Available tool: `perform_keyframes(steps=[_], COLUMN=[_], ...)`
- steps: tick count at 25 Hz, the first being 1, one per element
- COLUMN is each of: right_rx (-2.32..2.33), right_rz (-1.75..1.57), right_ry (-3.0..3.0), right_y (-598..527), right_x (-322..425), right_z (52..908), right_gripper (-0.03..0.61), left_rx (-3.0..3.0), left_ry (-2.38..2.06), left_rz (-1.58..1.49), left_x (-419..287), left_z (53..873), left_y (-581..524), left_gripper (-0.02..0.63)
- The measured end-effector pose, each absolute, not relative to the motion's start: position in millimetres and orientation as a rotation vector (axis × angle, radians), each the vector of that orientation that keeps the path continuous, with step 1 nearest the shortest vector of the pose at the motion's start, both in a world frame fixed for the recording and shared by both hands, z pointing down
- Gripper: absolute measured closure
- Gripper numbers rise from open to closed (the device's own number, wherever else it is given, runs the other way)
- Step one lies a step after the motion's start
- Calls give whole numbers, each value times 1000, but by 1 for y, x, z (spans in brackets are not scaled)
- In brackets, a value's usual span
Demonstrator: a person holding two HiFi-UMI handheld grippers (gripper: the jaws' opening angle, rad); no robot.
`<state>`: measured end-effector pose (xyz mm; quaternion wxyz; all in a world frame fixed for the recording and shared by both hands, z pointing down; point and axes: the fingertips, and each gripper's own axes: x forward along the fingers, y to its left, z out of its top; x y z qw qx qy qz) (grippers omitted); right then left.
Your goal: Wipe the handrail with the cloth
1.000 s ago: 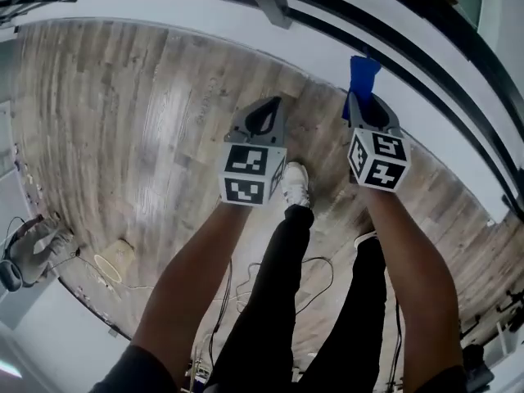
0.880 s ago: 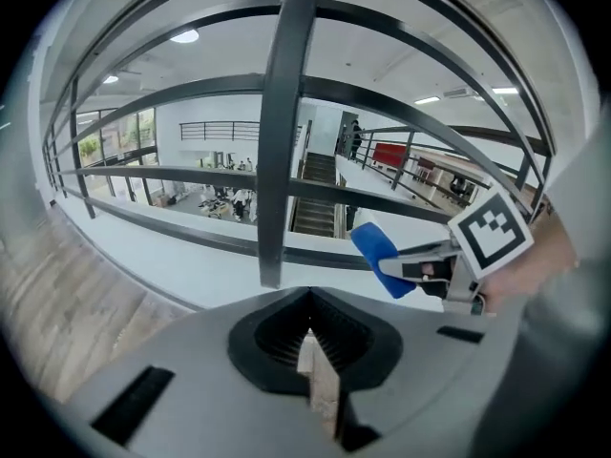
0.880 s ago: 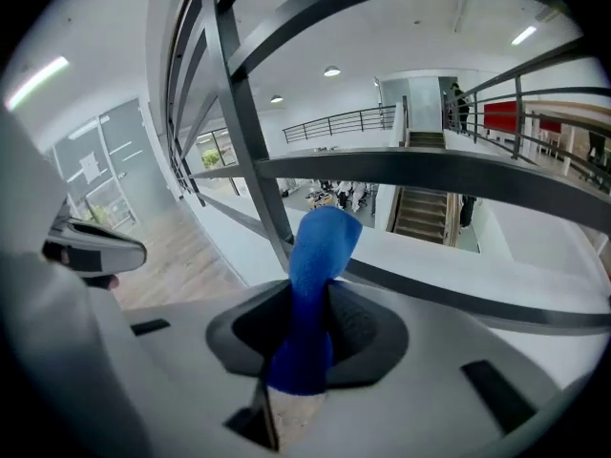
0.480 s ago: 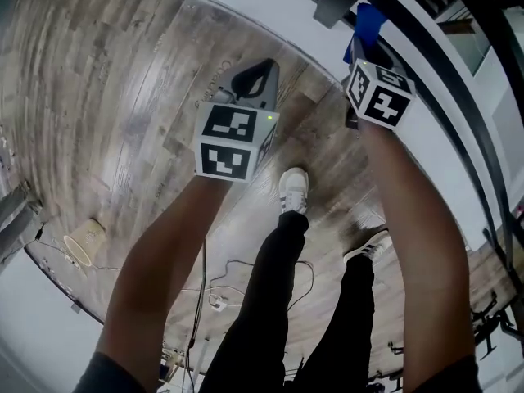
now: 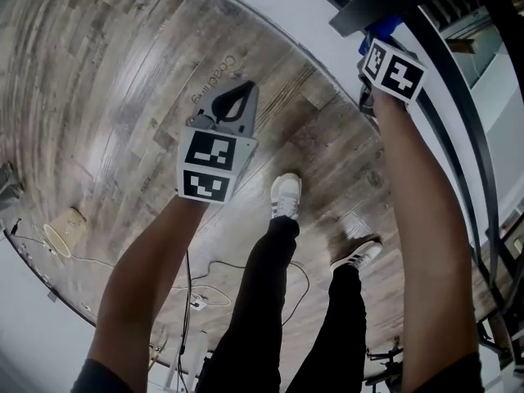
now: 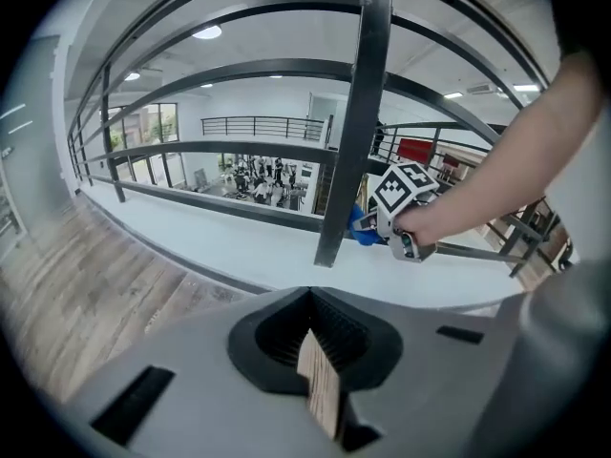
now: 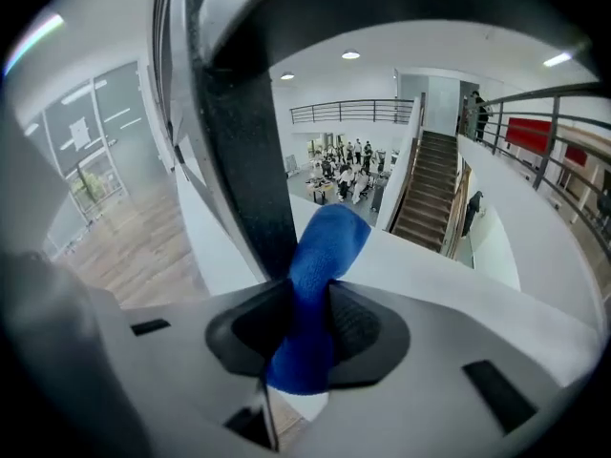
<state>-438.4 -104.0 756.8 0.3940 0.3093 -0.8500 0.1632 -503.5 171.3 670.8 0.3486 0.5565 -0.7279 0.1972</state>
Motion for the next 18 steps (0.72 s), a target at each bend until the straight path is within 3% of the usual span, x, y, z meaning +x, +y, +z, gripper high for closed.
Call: perform_keyframes(steps=[7, 18], right_rx=[765, 850], right_rz=[362, 416], right_ry=[-2081, -1988], right_y=[-104, -123], right_x=[-406, -273], right_z=[755, 753], right_gripper=[474, 474], left_rx=[1480, 1650], left_ry=[-1860, -1718], left_rz=[515, 526], left_x=[-481, -381], left_z=[670, 663], left_y=[151, 91], left_gripper=[609, 609])
